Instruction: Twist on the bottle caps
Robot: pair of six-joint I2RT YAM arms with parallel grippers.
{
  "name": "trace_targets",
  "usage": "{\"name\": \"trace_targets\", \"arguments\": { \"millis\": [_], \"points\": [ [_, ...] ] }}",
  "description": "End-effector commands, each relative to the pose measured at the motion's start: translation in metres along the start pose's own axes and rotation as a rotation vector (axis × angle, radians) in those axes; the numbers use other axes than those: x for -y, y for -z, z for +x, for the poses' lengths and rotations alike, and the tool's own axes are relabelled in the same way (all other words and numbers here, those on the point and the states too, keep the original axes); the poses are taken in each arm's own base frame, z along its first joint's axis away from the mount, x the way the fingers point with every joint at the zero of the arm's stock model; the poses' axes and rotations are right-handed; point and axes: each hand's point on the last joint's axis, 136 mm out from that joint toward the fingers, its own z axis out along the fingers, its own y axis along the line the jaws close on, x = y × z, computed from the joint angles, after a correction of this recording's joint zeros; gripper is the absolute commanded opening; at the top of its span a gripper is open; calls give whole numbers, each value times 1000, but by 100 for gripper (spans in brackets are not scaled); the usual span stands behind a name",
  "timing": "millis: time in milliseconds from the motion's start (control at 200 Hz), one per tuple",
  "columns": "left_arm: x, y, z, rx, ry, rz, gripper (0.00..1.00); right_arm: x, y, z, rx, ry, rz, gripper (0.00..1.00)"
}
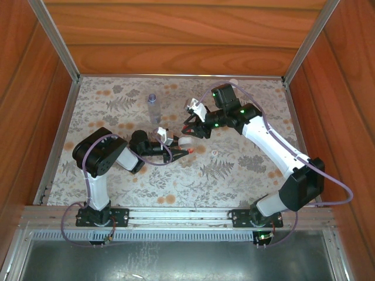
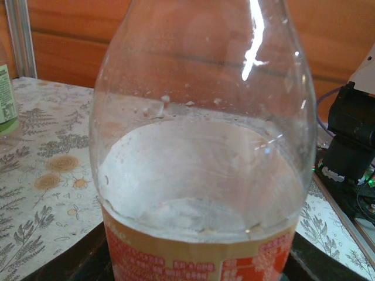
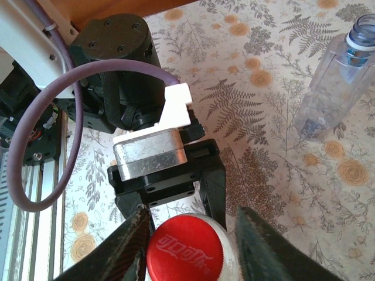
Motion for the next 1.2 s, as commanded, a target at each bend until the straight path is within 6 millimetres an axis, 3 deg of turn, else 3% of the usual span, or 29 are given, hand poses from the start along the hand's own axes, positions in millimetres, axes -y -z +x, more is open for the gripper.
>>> {"name": "trace_targets", "arguments": {
  "millis": [0,255,505,770,1005,1194],
  "points": [
    [6,2,26,-77,107,27,54,-1,3,-7,14,-10,-25,40],
    [-2,3,22,-67,102,-24,54,-2,1,-2,0,-37,-35,32],
    [-34,7,13,-30,128,-218,53,0,2,10,-27,-142,25,30],
    [-63,13,3,11,116,-454,53,30,2,35,-73,-345,365,30],
    [-62,2,0,-30,54,-530,53,29,4,57,-168,-526,608,31],
    [-62,0,-1,-40,48,-540,53,29,11,66,-250,-529,842,32]
  ]
}}
